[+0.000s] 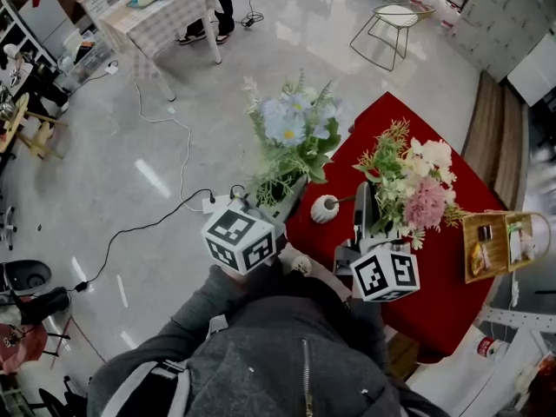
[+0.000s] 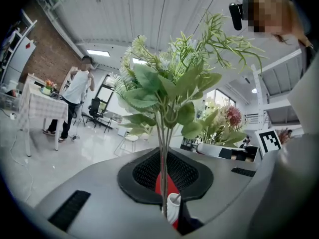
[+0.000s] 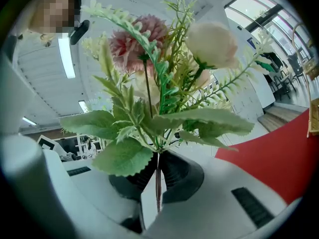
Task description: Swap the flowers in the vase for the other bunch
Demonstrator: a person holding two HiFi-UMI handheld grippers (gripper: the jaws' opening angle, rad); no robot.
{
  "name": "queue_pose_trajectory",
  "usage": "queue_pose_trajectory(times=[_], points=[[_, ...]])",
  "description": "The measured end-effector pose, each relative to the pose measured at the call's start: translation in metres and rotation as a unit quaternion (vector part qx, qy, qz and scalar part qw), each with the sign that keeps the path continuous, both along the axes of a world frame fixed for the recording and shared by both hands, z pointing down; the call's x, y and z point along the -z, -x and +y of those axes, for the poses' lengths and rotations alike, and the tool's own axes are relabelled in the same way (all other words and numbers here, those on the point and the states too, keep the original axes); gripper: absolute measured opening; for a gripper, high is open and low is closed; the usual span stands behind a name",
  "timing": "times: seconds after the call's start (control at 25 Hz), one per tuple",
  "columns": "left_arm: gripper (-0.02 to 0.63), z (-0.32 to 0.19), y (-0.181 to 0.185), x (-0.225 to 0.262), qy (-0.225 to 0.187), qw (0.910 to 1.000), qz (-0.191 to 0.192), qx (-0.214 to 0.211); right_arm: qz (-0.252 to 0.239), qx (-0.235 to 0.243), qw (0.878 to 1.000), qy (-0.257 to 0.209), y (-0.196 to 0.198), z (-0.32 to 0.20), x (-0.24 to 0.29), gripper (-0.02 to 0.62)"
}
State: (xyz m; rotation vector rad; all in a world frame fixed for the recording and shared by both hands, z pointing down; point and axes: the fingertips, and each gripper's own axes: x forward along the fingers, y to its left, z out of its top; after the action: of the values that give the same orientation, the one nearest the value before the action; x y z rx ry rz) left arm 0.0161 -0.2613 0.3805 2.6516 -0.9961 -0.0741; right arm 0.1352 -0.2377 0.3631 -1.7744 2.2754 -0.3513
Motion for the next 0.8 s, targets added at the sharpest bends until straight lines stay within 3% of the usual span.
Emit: queue_pose_trajectory(times=[0.44, 0.8], points=[[0.032, -0.005, -0.025, 0.031, -0.023, 0.9994, 0.013, -0.022, -0.008, -0.008, 1.0, -0.027, -0.021, 0.008, 0.031, 0.028], [0.032, -0.005, -0.036, 0.037, -0.033, 0.9988, 0.024, -0.029, -0.009, -0.051, 0.998, -0.038, -0.06, 0.019, 0.039, 0.027]])
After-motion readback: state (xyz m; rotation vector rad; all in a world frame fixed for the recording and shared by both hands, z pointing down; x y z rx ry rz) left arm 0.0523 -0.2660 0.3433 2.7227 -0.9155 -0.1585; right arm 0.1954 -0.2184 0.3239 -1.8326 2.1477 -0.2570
